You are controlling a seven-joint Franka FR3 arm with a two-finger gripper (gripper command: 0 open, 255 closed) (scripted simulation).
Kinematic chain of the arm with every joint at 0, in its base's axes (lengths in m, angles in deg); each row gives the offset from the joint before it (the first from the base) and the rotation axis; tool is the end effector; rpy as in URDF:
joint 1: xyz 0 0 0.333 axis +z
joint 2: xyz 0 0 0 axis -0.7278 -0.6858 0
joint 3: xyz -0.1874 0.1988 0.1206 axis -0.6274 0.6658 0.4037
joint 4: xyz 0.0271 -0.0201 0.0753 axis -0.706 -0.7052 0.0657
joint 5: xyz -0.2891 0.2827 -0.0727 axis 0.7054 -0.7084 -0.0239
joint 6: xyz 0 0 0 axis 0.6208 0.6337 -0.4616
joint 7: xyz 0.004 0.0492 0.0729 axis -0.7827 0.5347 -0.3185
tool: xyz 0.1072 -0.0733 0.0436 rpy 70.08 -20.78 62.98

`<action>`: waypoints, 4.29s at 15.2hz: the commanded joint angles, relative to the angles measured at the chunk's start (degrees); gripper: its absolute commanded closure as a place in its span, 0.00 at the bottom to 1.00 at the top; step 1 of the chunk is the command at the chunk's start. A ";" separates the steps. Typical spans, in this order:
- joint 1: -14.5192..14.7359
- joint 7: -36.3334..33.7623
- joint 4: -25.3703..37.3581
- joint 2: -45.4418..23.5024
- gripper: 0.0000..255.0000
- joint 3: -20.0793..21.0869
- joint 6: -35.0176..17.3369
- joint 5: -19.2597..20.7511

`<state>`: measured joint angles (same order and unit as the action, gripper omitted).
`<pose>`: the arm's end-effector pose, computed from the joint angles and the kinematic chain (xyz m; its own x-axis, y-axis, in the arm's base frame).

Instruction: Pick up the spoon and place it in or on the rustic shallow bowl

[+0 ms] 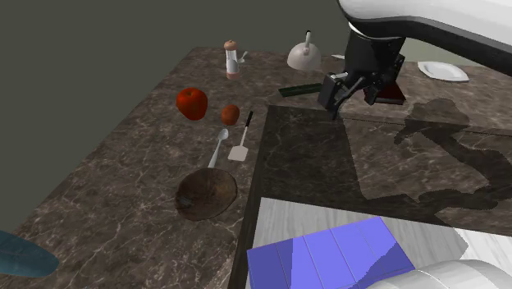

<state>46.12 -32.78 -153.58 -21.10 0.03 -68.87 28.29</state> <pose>0.3430 0.0163 0.5849 0.9851 0.1527 0.0790 0.1408 -0.9802 0.1395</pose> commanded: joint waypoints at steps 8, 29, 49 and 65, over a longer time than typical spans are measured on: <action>-0.06 -13.79 -3.26 -5.43 0.00 8.95 -8.10 -3.94; -4.17 -62.01 14.87 -48.73 0.00 32.70 -25.18 10.60; 2.49 -77.24 27.16 -69.47 0.00 29.25 -27.19 23.93; 2.11 -76.07 28.20 -67.91 1.00 29.88 -25.00 22.61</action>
<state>48.30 -109.13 -125.73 -89.33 29.78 -94.45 51.21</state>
